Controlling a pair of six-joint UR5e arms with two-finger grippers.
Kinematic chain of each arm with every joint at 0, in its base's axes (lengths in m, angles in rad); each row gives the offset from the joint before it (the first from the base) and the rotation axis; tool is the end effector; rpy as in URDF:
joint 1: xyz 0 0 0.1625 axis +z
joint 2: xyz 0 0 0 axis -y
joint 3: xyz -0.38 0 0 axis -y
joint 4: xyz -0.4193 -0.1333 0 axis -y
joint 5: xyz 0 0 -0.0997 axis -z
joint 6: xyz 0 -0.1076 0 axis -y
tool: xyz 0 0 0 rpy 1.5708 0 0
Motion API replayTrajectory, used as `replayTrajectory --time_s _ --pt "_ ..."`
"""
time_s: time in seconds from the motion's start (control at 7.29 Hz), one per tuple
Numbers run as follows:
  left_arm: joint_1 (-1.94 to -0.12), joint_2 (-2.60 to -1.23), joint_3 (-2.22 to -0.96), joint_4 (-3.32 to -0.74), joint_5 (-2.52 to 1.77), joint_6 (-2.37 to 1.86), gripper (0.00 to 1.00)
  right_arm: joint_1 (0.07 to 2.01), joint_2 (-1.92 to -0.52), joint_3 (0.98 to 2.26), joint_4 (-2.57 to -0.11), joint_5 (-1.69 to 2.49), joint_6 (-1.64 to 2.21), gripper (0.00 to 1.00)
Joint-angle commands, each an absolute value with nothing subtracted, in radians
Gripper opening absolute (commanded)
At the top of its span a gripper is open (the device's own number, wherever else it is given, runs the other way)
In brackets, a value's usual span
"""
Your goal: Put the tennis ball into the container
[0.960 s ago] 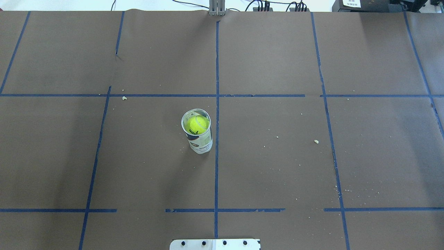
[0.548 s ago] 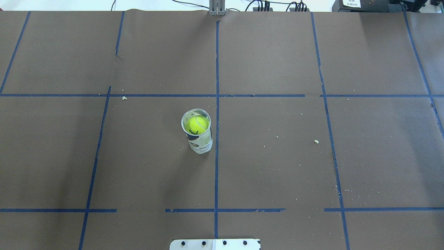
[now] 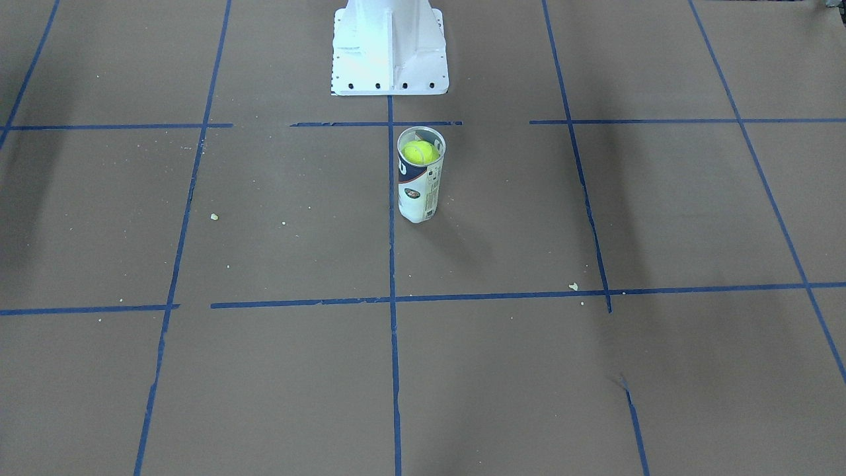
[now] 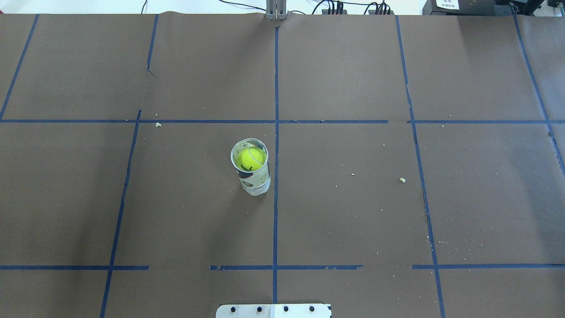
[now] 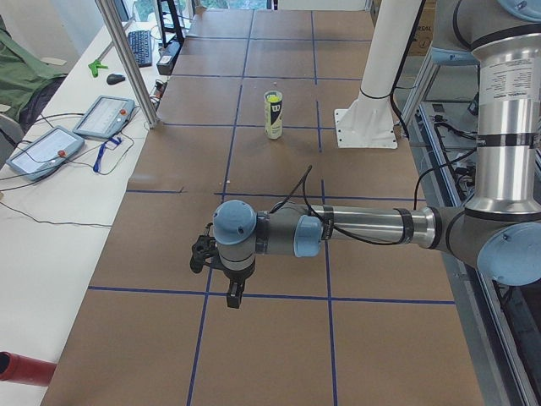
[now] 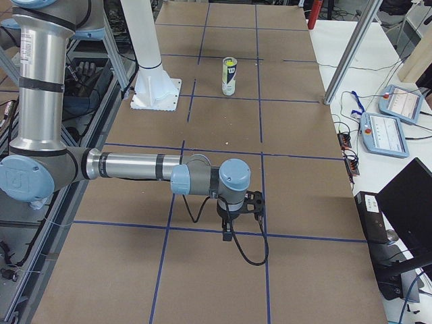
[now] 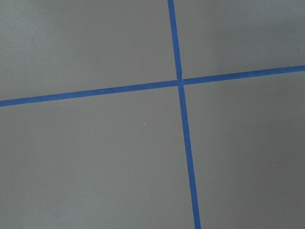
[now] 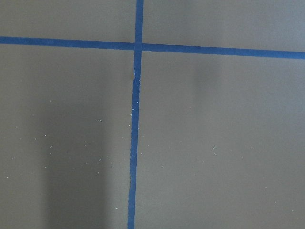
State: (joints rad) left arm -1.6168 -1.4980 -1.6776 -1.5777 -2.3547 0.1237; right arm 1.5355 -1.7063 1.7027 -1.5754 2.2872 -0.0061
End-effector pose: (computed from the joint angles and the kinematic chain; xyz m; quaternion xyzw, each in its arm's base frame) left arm -0.0800 -0.4910 0.5993 0.0512 0.3789 0.0437 0.9230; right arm 0.0461 -0.4689 0.6225 -0.0090 -0.3505 -0.0179 0.9364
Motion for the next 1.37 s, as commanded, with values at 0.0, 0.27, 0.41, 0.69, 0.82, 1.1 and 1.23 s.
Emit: replayTrajectory --time_s 0.0,0.27,0.41,0.69,0.82,1.1,1.23 --pt "-1.617 -1.496 -1.681 -1.575 -2.355 0.127 1.0 1.536 -1.707 1.704 -1.575 2.287 -0.006 1.0" --pt "-1.618 -1.49 -1.701 -1.575 -2.355 0.127 1.0 1.536 -1.707 1.703 -1.575 2.287 -0.006 1.0" --pt "-1.618 -1.489 -1.703 -1.575 -2.355 0.127 1.0 1.536 -1.707 1.703 -1.575 2.287 -0.006 1.0" --pt "-1.618 -1.489 -1.703 -1.575 -2.353 0.127 1.0 1.536 -1.707 1.703 -1.575 2.287 -0.006 1.0" --pt "-1.618 -1.491 -1.703 -1.575 -2.355 0.127 1.0 1.536 -1.706 1.703 -1.575 2.287 -0.006 1.0" --pt "-1.618 -1.49 -1.706 -1.575 -2.353 0.127 1.0 1.536 -1.706 1.703 -1.575 2.287 -0.006 1.0" --pt "-1.618 -1.491 -1.706 -1.575 -2.353 0.127 1.0 1.536 -1.707 1.703 -1.575 2.287 -0.006 1.0"
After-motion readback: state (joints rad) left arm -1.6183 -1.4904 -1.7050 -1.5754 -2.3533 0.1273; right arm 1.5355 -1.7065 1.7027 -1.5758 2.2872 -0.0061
